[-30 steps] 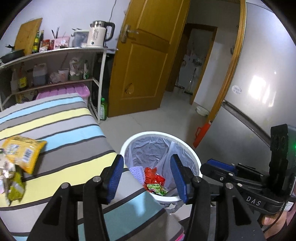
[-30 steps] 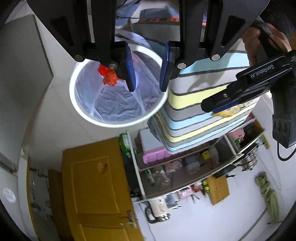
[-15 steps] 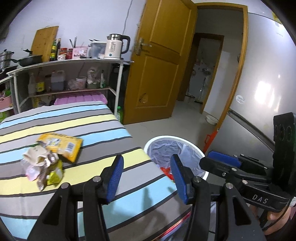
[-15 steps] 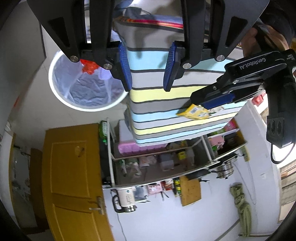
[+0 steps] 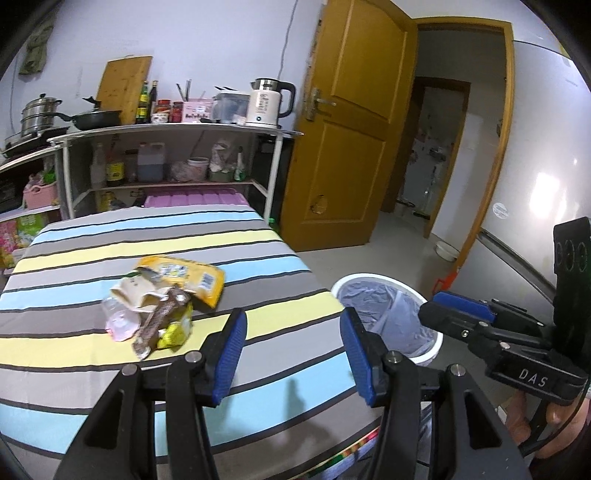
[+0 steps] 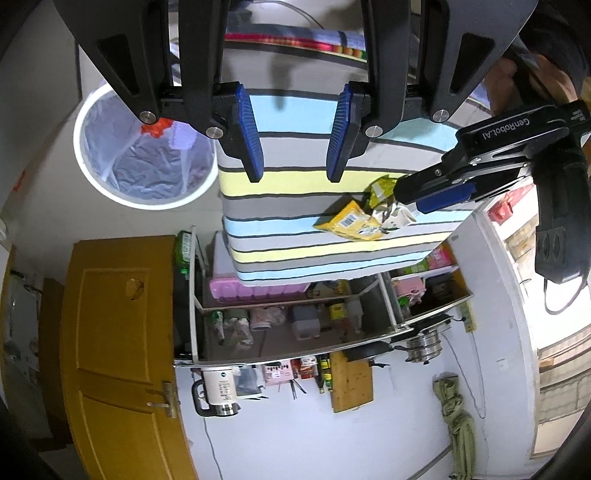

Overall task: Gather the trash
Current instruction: 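Move both open tools back to the remaining wrappers on the table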

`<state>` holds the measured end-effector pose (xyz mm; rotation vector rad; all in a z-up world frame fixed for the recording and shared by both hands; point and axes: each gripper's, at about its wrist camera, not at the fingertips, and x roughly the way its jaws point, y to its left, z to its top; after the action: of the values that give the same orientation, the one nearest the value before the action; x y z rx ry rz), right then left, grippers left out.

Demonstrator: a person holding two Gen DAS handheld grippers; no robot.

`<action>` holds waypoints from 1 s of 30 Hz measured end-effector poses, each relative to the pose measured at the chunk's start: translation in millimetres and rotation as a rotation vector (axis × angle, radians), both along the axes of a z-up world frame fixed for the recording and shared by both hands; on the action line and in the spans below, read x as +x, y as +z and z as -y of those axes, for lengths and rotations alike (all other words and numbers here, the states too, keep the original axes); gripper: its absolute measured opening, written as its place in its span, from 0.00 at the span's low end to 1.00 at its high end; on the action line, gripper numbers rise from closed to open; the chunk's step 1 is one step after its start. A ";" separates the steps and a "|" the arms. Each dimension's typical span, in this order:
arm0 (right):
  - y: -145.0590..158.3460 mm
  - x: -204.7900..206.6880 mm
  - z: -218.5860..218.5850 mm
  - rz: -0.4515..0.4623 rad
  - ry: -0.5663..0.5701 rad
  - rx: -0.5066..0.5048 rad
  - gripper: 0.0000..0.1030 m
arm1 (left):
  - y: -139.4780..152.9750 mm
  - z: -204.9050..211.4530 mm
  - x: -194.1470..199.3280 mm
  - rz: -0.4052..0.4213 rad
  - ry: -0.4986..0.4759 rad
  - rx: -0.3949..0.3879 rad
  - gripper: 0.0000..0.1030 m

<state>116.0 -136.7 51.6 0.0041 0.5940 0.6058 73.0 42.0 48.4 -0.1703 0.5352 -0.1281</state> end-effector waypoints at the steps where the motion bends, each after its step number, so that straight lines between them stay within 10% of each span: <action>1: -0.1 -0.1 -2.4 0.002 0.006 -0.001 0.36 | -0.3 -3.7 -1.8 0.002 0.010 0.001 0.53; 30: -30.3 37.4 -75.9 -0.084 0.140 -0.021 0.43 | -48.1 -99.3 17.4 -0.106 0.198 0.001 0.53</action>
<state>153.4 -60.8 21.3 -0.0326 0.6856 0.7381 90.4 141.3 0.3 -0.2290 0.6212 0.0740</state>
